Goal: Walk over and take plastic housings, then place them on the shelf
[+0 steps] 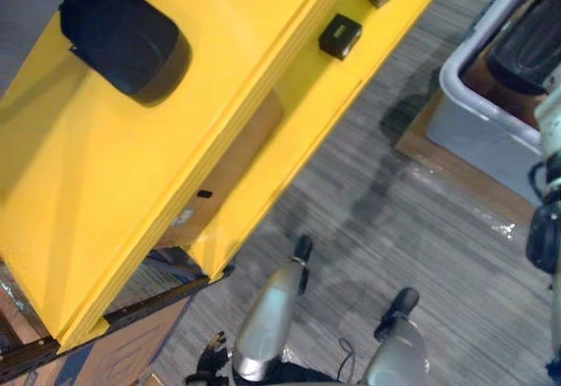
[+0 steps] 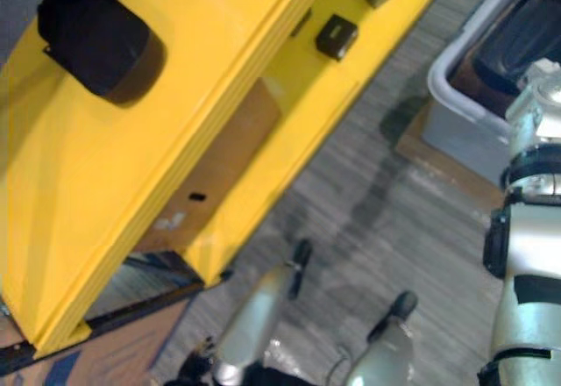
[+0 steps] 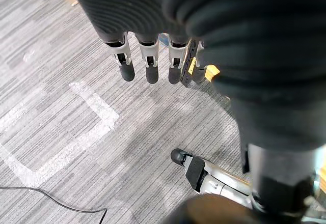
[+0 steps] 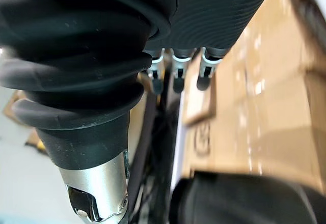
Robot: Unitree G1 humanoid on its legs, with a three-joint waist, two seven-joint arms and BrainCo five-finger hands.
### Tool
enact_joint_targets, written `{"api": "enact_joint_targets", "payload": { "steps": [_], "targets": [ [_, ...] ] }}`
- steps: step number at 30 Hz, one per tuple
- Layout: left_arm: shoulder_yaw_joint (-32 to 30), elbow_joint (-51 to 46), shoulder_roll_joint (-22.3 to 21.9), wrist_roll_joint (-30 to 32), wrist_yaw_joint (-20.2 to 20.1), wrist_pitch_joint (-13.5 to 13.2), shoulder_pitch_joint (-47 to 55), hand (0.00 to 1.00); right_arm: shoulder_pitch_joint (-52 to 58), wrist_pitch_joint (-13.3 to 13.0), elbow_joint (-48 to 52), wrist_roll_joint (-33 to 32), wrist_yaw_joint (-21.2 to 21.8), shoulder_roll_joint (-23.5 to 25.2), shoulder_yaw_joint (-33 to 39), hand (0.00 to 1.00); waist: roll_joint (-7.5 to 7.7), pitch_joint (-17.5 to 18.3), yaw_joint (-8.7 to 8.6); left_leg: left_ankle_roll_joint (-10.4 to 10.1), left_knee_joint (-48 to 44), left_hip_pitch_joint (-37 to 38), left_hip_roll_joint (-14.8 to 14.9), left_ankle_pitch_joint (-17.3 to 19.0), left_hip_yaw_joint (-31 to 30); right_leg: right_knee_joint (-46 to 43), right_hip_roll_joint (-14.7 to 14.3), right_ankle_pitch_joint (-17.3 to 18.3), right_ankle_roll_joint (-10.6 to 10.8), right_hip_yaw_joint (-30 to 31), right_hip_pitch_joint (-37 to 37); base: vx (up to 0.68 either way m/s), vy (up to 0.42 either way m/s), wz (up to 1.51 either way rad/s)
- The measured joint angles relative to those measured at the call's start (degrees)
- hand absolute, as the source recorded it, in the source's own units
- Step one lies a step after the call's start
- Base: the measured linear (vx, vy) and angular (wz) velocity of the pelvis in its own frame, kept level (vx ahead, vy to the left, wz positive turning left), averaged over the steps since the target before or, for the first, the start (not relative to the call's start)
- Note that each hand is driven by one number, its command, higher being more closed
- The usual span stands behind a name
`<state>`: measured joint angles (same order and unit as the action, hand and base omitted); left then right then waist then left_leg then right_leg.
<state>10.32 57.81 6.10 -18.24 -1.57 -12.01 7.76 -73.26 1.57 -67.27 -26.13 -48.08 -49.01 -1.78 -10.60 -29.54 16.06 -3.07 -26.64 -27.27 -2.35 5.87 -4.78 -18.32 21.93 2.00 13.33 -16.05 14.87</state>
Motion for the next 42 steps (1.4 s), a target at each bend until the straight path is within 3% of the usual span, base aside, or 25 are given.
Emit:
{"api": "enact_joint_targets", "payload": {
  "steps": [6,10,13,21,28,34,35,42],
  "targets": [
    [1.1,1.7,-0.5,-2.2,-2.0,1.0,0.0,0.00,-1.2,3.6,-1.2,4.6,0.1,-2.2,-2.5,0.00,-1.83,1.2,0.40,-0.1,0.4,-0.8,-0.4,-0.3,-0.9,-0.6,0.4,0.7,-0.1,-1.1,0.5,0.00,-0.003,0.09],
    [2.2,1.9,-0.6,-4.4,-2.1,2.4,0.0,0.00,-1.8,4.1,-1.3,4.4,-6.9,-2.4,-2.4,0.00,-3.07,2.1,1.22,-0.1,1.0,-0.8,-0.5,-0.3,-0.8,-1.0,0.6,1.2,-0.2,-1.1,1.1,0.00,0.000,0.00],
    [2.3,2.3,-0.8,-4.4,-2.2,2.6,0.0,0.00,-1.8,5.8,-1.3,4.4,-7.9,-3.1,-2.4,0.00,-3.81,2.6,1.63,-0.1,1.3,-0.8,-0.5,-0.3,-0.8,-1.1,0.7,1.3,-0.3,-1.1,1.2,0.00,0.000,0.00],
    [3.0,5.2,-1.1,-4.8,-4.4,2.4,0.2,0.00,-1.5,10.0,-3.3,4.0,-7.8,-3.9,-2.4,0.00,-6.39,4.5,2.67,-0.4,2.7,-0.9,-0.6,-0.6,-0.6,-0.9,0.9,1.5,-0.4,-1.1,2.1,0.01,-0.013,-0.01],
    [4.1,6.8,-2.1,-6.7,-5.5,2.4,0.2,0.00,0.9,10.3,-3.3,3.2,-7.5,-4.5,-2.4,0.00,-8.64,6.2,4.62,-0.4,3.1,-2.6,-0.8,-0.6,-0.6,-0.3,1.0,1.5,-0.4,-1.3,3.6,0.00,-0.014,0.00],
    [5.5,7.6,-2.1,-8.5,-6.8,2.4,0.1,0.00,1.5,11.9,-3.3,4.0,-5.6,-7.7,-5.0,0.00,-10.04,7.3,6.76,-0.4,3.0,-4.2,-1.3,-0.6,-1.3,0.1,1.3,1.5,-0.4,-2.4,4.3,0.01,-0.018,0.07],
    [5.6,7.6,-2.1,-8.7,-6.9,2.4,0.1,0.00,1.7,12.1,-3.3,4.0,-5.7,-8.0,-5.0,1.00,-10.07,7.4,6.88,-0.4,3.0,-4.3,-1.3,-0.6,-1.4,0.1,1.3,1.5,-0.4,-2.6,4.3,0.00,-0.026,0.07],
    [6.1,8.2,-2.1,-10.8,-8.4,2.1,-0.1,0.00,3.0,14.0,-3.3,4.7,-5.6,-11.2,-5.2,1.00,-10.40,7.6,8.34,-0.6,1.9,-6.0,-1.4,-0.4,-2.3,0.1,1.2,1.5,-0.5,-3.5,5.1,-0.03,-0.009,0.03]
  ]
}}
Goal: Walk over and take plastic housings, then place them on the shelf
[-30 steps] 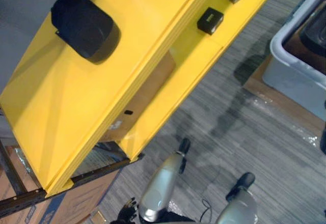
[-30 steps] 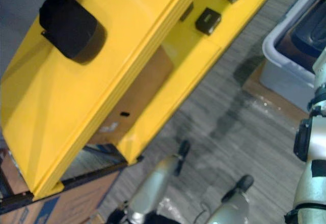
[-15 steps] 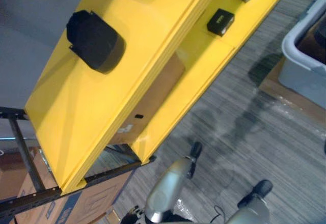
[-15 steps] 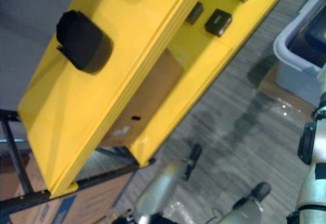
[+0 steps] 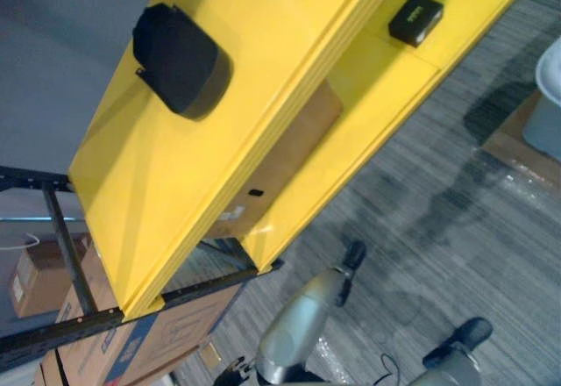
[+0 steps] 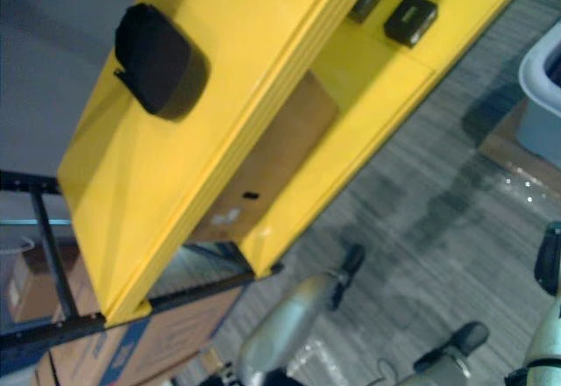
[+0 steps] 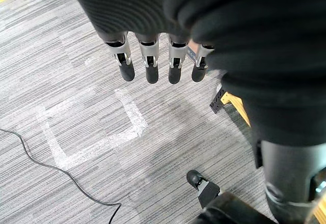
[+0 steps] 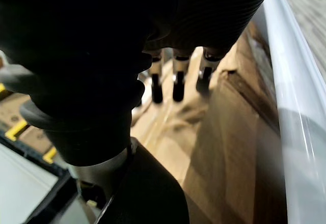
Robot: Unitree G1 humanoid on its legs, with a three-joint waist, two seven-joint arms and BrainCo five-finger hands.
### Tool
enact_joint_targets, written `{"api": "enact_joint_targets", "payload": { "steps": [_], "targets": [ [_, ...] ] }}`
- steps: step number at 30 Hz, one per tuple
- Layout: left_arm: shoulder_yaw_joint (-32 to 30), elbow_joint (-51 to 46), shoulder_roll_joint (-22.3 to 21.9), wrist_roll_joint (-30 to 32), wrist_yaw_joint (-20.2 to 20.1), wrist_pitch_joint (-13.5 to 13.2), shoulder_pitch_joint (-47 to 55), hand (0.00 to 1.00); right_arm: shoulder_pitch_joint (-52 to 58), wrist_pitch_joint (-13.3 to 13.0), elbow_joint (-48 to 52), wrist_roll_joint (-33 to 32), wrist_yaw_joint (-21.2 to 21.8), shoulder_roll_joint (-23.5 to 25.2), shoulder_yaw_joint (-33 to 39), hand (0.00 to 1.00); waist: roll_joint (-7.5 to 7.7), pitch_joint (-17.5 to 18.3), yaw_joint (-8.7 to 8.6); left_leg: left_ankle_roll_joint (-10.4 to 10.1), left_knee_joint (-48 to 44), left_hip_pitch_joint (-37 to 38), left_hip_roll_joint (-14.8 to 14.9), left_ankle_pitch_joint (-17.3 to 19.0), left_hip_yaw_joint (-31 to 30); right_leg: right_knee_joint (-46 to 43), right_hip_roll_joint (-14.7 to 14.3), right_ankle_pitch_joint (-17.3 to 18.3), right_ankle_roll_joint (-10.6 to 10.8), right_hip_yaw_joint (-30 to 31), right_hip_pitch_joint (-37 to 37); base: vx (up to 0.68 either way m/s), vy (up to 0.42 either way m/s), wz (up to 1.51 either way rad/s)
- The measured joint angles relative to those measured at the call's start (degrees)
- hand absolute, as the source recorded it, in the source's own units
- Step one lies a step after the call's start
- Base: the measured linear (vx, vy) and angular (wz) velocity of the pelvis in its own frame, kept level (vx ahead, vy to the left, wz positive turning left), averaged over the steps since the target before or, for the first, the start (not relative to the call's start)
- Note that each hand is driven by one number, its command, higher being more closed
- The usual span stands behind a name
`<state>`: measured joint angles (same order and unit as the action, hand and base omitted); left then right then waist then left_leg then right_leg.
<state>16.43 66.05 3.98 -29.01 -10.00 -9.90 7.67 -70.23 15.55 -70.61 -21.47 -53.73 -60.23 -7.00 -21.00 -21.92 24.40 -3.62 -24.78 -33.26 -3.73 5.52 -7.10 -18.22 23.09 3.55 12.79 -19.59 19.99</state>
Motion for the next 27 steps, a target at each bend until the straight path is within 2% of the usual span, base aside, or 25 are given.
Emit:
{"api": "enact_joint_targets", "payload": {
  "steps": [4,8,11,12,15,16,18,19,23,27],
  "targets": [
    [0.1,0.2,0.0,-0.3,-0.3,0.0,0.0,0.00,0.1,0.4,0.0,0.0,0.8,-1.3,-0.7,1.00,-0.30,0.2,0.01,0.0,-0.5,-0.8,0.2,0.0,-0.2,0.0,-0.1,0.1,-0.2,-0.4,0.4,-0.03,-0.007,0.01],
    [0.1,0.1,0.0,-0.4,-0.3,-0.5,0.0,0.00,0.0,2.4,-0.2,0.2,1.6,-2.2,-2.0,1.00,-0.38,0.3,0.01,0.0,-0.8,-0.8,0.2,0.0,-0.2,-0.2,-0.2,0.0,0.0,-0.4,0.2,0.00,0.000,0.00],
    [-0.1,-0.2,0.3,-0.4,-0.1,-2.8,0.0,0.00,-0.1,5.2,-0.5,2.3,4.0,-2.3,-2.1,1.00,-0.38,0.3,-0.07,-0.1,-0.9,-0.4,0.4,0.0,-0.2,-0.3,-0.3,0.0,0.0,-0.4,-0.2,0.00,0.000,0.00],
    [0.0,-1.1,0.6,-0.7,-0.2,-4.3,0.2,0.00,-0.3,6.3,-1.1,3.7,4.8,-2.3,-2.2,1.00,-0.40,0.3,-0.05,-0.1,-0.9,-0.2,0.4,0.0,-0.2,-0.4,-0.3,0.0,0.0,-0.4,-0.4,-0.03,-0.020,0.00],
    [0.7,-6.7,0.5,-2.2,-0.1,-7.6,0.3,0.00,-0.4,8.1,-2.7,5.4,8.2,-2.1,-2.2,1.00,-0.41,0.3,-0.17,-0.1,-0.9,0.6,0.4,0.1,-0.2,-0.3,-0.3,0.0,0.0,-0.6,-1.3,0.00,0.000,0.00],
    [1.3,-9.7,0.5,-2.5,0.1,-9.5,-0.1,0.00,-0.4,8.4,-3.3,5.6,9.6,-1.9,-2.2,1.00,-0.41,0.3,-0.29,-0.1,-1.0,0.9,0.4,0.1,-0.2,-0.3,-0.3,0.0,-0.1,-0.6,-1.7,-0.04,-0.016,0.01],
    [2.4,-14.7,0.5,-2.7,0.9,-11.4,-1.2,0.00,-0.5,8.4,-4.1,6.7,11.1,-1.4,-2.2,1.00,-0.34,0.3,-0.73,-0.2,-1.2,1.2,0.4,0.1,-0.2,-0.4,-0.4,0.1,-0.2,-0.7,-2.2,-0.04,-0.015,0.02],
    [2.9,-19.9,0.5,-2.8,2.3,-12.2,-1.7,0.00,-0.9,8.1,-4.1,7.5,11.8,-1.3,-2.1,1.00,-0.14,0.1,-1.47,-0.2,-1.5,1.2,0.4,0.1,-0.3,-0.5,-0.4,0.0,-0.1,-0.7,-2.3,-0.04,-0.010,0.01],
    [2.9,-28.4,0.6,-4.9,4.8,-12.9,-2.1,0.00,-1.3,7.9,-4.1,11.7,13.8,-1.2,-2.1,1.00,0.33,-0.3,-3.12,-0.3,-1.9,1.6,0.6,0.2,-0.2,-0.6,-0.6,-0.1,-0.2,-0.8,-3.1,-0.03,-0.015,0.00],
    [3.4,-42.8,0.7,-5.0,7.8,-12.7,-2.2,0.00,-2.4,7.9,-4.2,16.5,16.3,-0.5,-1.7,1.00,1.39,-1.1,-4.97,-0.5,-1.8,2.9,1.7,0.3,-0.2,-0.6,-1.5,0.0,-0.4,-0.7,-4.2,-0.04,-0.037,-0.07]
  ]
}}
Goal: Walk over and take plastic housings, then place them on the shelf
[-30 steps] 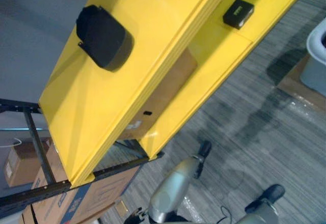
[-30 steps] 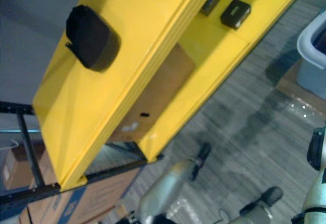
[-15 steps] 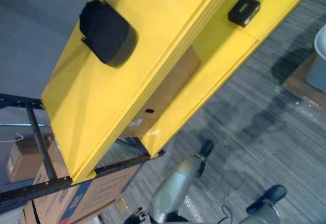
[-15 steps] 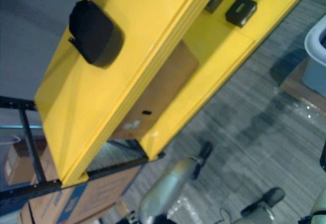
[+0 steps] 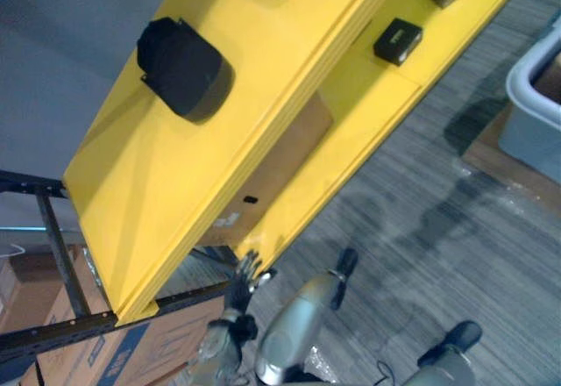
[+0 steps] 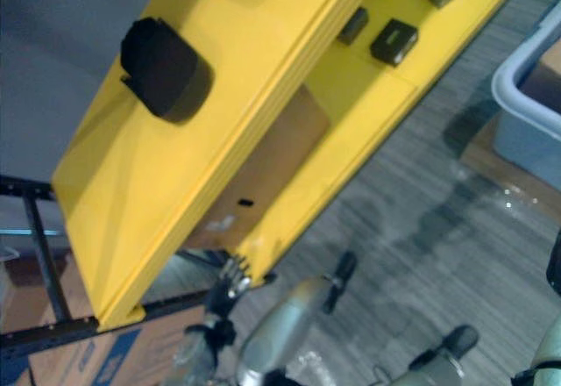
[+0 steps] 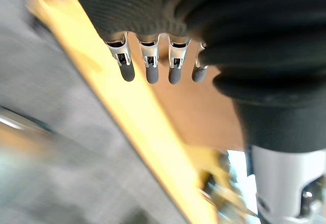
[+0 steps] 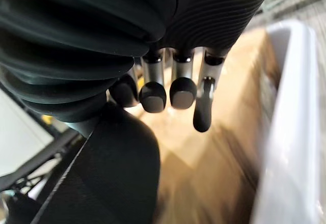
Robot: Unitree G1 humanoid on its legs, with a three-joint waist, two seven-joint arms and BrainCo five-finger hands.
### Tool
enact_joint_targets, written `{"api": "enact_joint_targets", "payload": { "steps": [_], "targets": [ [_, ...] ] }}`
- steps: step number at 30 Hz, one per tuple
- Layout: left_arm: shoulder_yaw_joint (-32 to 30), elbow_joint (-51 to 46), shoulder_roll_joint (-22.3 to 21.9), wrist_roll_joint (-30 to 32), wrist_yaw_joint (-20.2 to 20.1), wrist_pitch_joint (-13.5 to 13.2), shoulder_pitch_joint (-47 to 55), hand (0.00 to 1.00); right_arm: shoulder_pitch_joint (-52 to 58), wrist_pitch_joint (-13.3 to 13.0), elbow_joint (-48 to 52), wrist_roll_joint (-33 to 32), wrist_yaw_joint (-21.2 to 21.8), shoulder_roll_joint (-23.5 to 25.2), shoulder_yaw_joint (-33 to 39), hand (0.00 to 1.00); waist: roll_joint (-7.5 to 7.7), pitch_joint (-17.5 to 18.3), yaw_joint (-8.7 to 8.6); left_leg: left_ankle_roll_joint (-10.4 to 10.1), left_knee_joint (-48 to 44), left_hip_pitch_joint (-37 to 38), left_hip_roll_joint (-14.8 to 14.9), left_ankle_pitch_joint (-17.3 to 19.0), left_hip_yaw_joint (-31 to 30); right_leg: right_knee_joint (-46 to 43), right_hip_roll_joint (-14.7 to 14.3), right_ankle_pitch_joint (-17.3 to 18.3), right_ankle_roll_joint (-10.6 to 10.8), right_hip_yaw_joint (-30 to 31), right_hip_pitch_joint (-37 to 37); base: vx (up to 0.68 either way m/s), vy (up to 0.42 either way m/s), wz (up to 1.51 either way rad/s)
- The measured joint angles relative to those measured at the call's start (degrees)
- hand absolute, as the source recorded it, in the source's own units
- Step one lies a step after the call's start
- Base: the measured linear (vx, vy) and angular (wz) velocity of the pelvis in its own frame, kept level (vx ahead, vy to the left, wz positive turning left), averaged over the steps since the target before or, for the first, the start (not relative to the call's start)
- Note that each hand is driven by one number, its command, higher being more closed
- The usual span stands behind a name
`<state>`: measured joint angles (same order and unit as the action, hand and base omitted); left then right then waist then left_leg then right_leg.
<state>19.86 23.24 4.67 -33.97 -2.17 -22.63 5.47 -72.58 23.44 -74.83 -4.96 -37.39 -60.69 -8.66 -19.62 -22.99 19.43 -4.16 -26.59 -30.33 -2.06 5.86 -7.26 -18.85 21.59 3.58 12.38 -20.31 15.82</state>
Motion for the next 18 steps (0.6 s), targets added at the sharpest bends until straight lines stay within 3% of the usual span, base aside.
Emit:
{"api": "enact_joint_targets", "payload": {
  "steps": [6,7,13,18],
  "targets": [
    [1.5,-4.6,1.8,0.4,2.7,0.3,-0.4,0.00,-0.4,-1.5,0.0,1.4,-0.3,1.9,1.8,1.00,2.66,-2.0,-2.27,-0.2,0.2,0.5,2.0,0.1,0.3,-0.2,-1.7,0.2,-0.8,0.3,0.2,-0.03,-0.051,-0.12],
    [1.2,-6.7,2.4,0.3,3.5,0.3,-0.5,0.00,-1.0,-2.3,0.0,1.4,-1.0,3.1,2.0,1.00,3.91,-3.0,-2.64,-0.3,0.8,1.5,2.8,0.1,1.1,-0.3,-1.8,0.2,-1.0,0.8,0.2,-0.01,-0.038,-0.23],
    [0.9,-16.4,4.4,0.6,3.3,0.4,-2.0,0.00,-4.7,-5.1,1.6,5.3,-2.2,5.5,1.6,1.00,7.92,-5.8,-4.04,-0.9,2.3,3.6,4.7,-0.3,3.0,-0.3,-3.0,-0.1,-1.8,1.4,0.2,-0.01,-0.045,-0.18],
    [0.8,-20.3,4.7,1.2,3.3,1.5,-7.3,0.00,-5.2,-7.3,4.7,8.1,-2.9,7.4,-0.5,1.00,9.28,-6.7,-5.58,-1.1,2.6,4.3,6.2,-0.4,3.8,0.0,-4.1,-0.9,-2.8,1.5,0.1,-0.01,-0.029,-0.15]
  ]
}}
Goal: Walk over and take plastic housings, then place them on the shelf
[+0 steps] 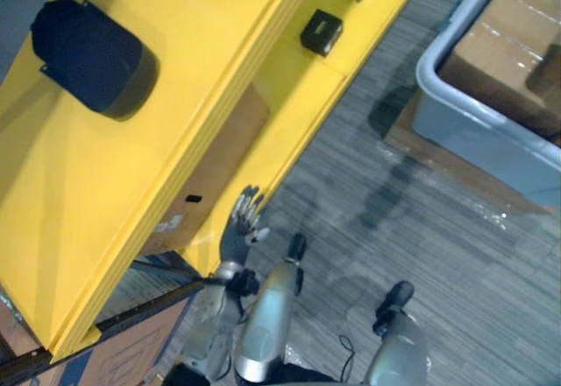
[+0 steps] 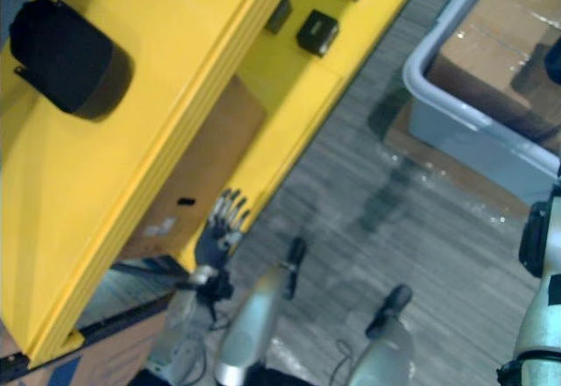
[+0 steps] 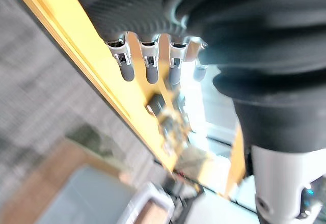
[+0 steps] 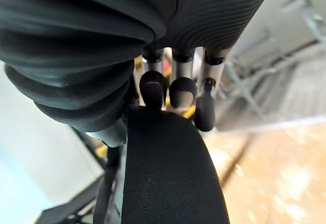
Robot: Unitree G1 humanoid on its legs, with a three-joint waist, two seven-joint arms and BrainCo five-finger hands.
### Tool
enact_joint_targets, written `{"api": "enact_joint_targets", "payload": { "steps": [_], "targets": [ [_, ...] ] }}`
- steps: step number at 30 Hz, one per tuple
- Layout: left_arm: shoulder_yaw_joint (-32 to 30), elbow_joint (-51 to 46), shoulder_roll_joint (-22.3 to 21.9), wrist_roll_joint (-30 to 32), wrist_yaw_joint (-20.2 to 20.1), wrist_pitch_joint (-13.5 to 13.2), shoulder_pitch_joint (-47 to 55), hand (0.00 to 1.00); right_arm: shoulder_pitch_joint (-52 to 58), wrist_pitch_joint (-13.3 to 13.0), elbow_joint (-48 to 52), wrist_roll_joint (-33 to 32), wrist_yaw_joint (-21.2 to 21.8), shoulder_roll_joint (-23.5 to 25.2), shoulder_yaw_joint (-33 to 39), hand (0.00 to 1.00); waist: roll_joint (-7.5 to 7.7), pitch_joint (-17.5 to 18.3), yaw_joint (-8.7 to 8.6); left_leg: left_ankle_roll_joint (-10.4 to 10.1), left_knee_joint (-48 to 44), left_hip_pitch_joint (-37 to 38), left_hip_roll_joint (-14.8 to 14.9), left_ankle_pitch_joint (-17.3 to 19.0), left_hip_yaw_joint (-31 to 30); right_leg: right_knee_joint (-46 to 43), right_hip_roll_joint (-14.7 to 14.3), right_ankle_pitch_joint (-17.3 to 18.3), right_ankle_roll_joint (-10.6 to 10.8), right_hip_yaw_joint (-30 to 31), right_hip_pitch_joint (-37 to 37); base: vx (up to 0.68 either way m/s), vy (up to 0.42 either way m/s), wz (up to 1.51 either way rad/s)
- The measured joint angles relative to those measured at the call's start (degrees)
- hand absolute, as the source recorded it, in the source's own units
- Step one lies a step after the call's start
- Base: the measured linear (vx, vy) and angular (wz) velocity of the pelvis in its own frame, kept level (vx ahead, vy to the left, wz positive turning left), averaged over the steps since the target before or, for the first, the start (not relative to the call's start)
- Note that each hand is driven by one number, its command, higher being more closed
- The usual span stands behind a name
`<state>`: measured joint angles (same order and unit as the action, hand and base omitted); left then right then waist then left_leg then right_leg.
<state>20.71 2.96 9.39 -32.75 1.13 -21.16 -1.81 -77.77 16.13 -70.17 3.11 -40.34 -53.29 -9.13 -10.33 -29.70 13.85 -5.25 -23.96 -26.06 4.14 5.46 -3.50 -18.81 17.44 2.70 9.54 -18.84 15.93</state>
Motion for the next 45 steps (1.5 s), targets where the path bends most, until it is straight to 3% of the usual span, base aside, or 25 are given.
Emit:
{"api": "enact_joint_targets", "payload": {
  "steps": [4,8,13,17,22,23,28,30,33,36,37,40,45],
  "targets": [
    [0.6,-1.3,1.4,1.8,0.6,0.7,-4.7,0.00,-1.0,-0.4,2.3,0.0,-2.5,2.4,0.0,1.00,1.63,-0.9,-0.99,-0.7,0.4,0.0,1.8,-0.4,0.9,1.6,-1.9,-1.2,-1.0,0.1,0.1,-0.04,-0.035,-0.18],
    [0.9,-1.3,1.4,1.7,1.2,3.3,-7.6,0.00,-1.0,-2.5,6.9,0.2,-4.8,5.4,-0.1,1.00,2.71,-0.9,-2.29,-1.6,1.2,0.1,3.3,-1.1,1.1,3.0,-3.6,-2.2,-1.8,0.2,0.2,-0.05,-0.041,-0.13],
    [1.5,1.0,1.5,1.3,1.7,7.8,-11.6,0.00,-0.6,-5.9,13.6,7.2,-5.1,9.0,-0.5,1.00,5.27,-0.8,-3.11,-2.6,3.3,1.9,5.1,-2.2,2.8,3.5,-5.1,-2.8,-2.5,1.7,0.6,-0.02,-0.044,-0.19],
    [1.5,2.9,1.9,1.2,2.2,10.5,-14.1,0.00,2.5,-10.0,22.9,12.0,-5.4,10.9,-2.9,1.00,8.37,-0.3,-5.20,-3.0,5.0,4.2,6.0,-2.6,4.2,3.9,-5.8,-3.0,-2.8,2.6,-0.1,0.01,-0.031,-0.18],
    [0.8,2.9,3.9,1.0,2.8,12.3,-17.2,0.00,10.0,-14.7,34.3,16.4,-5.7,13.0,-1.7,1.00,10.64,0.3,-7.15,-3.6,10.6,10.5,6.3,-4.7,5.9,6.5,-6.4,-3.6,-3.1,3.1,-4.2,0.03,-0.033,-0.10],
    [-0.2,2.9,3.9,1.1,3.5,12.6,-18.0,0.00,14.5,-16.9,39.3,18.7,-5.8,14.1,-1.0,1.00,11.62,1.0,-8.06,-3.7,12.5,12.5,6.4,-5.5,6.4,7.1,-6.6,-3.6,-3.1,3.2,-5.4,0.04,-0.027,-0.07],
    [-1.4,5.5,5.2,1.2,5.1,13.9,-23.3,0.00,26.8,-22.8,50.4,26.8,-5.9,20.0,1.5,1.00,15.61,4.0,-10.74,-4.0,17.0,17.4,6.4,-6.7,8.6,8.7,-6.9,-3.7,-2.9,4.1,-7.7,0.04,-0.006,-0.14],
    [-2.3,5.6,5.3,1.7,6.2,13.8,-23.8,0.00,33.6,-26.7,55.0,29.7,-5.9,21.7,2.4,1.00,16.81,7.8,-11.78,-4.1,18.6,18.7,6.4,-6.8,10.1,10.7,-7.1,-4.5,-2.7,5.1,-8.3,0.07,0.030,-0.26],
    [-3.3,5.5,4.4,1.7,8.9,12.9,-24.6,0.00,36.6,-29.1,56.5,29.9,-5.9,22.2,2.9,1.00,16.54,9.6,-12.52,-4.2,19.7,21.0,6.3,-6.9,10.6,12.4,-7.1,-5.0,-2.5,5.1,-10.6,0.04,0.014,-0.06],
    [-6.1,4.5,2.5,1.7,11.9,9.5,-24.7,0.00,38.4,-30.1,58.5,31.7,-5.9,23.4,5.3,1.00,16.12,11.6,-13.04,-4.4,21.0,21.6,6.2,-7.3,10.6,12.6,-7.2,-5.0,-2.5,5.0,-10.8,0.00,0.000,0.00],
    [-7.2,4.0,1.3,1.9,14.0,7.0,-24.7,0.00,39.9,-30.9,60.5,31.7,-5.9,24.3,6.5,1.00,15.93,12.2,-13.12,-4.5,22.0,22.6,6.2,-7.7,10.8,12.8,-7.2,-5.0,-2.5,5.0,-11.4,0.00,0.000,0.00],
    [-8.6,3.7,0.0,4.2,17.0,4.6,-24.4,0.00,42.9,-32.7,64.0,32.0,-5.9,25.6,6.8,1.00,15.71,13.9,-13.28,-4.5,23.2,24.0,6.1,-8.1,11.3,13.4,-7.3,-5.1,-2.3,5.1,-12.2,0.00,0.001,-0.04],
    [-8.7,3.6,-2.1,6.5,18.9,4.5,-23.8,0.00,45.5,-35.0,67.0,31.9,-5.0,27.5,6.7,1.00,15.71,15.5,-13.44,-4.4,24.0,25.3,5.7,-8.4,12.0,14.7,-7.4,-5.9,-2.0,5.3,-13.2,-0.02,0.010,-0.05]
  ]
}}
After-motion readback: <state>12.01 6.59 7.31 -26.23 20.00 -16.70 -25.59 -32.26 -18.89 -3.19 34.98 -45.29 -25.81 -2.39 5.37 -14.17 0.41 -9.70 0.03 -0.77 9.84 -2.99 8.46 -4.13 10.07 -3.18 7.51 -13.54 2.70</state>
